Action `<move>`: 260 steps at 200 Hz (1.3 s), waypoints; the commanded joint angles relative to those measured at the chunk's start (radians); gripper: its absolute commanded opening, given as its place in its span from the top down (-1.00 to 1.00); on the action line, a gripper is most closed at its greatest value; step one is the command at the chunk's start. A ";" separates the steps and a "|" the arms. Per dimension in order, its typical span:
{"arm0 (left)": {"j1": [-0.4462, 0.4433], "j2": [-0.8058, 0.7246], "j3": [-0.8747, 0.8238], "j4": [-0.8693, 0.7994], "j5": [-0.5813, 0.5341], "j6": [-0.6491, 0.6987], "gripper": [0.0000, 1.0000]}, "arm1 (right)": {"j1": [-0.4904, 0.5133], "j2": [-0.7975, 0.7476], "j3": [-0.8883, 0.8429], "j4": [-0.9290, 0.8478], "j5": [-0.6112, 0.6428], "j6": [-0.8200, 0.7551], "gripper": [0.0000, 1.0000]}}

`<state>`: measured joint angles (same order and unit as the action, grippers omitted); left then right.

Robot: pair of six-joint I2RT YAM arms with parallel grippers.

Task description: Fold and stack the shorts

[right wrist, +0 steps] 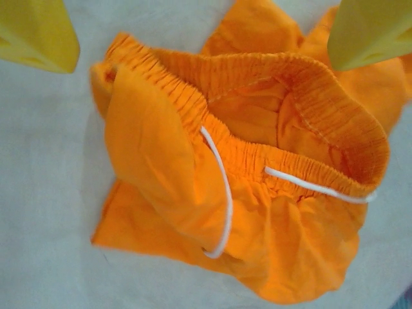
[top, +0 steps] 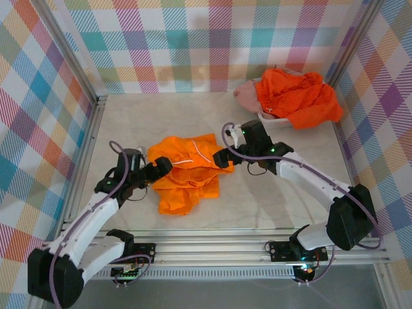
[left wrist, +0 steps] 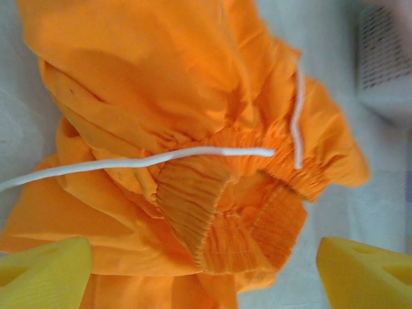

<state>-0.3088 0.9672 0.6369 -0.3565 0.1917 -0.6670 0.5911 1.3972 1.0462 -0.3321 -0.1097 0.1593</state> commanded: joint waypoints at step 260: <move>-0.098 0.397 0.130 0.122 -0.128 0.063 0.89 | -0.133 0.357 -0.300 0.624 -0.117 1.141 0.55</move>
<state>-0.3988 1.3643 0.7498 -0.2646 0.0761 -0.6125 0.4583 1.7321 0.7383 0.2569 -0.2111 1.3003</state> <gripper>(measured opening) 0.081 0.292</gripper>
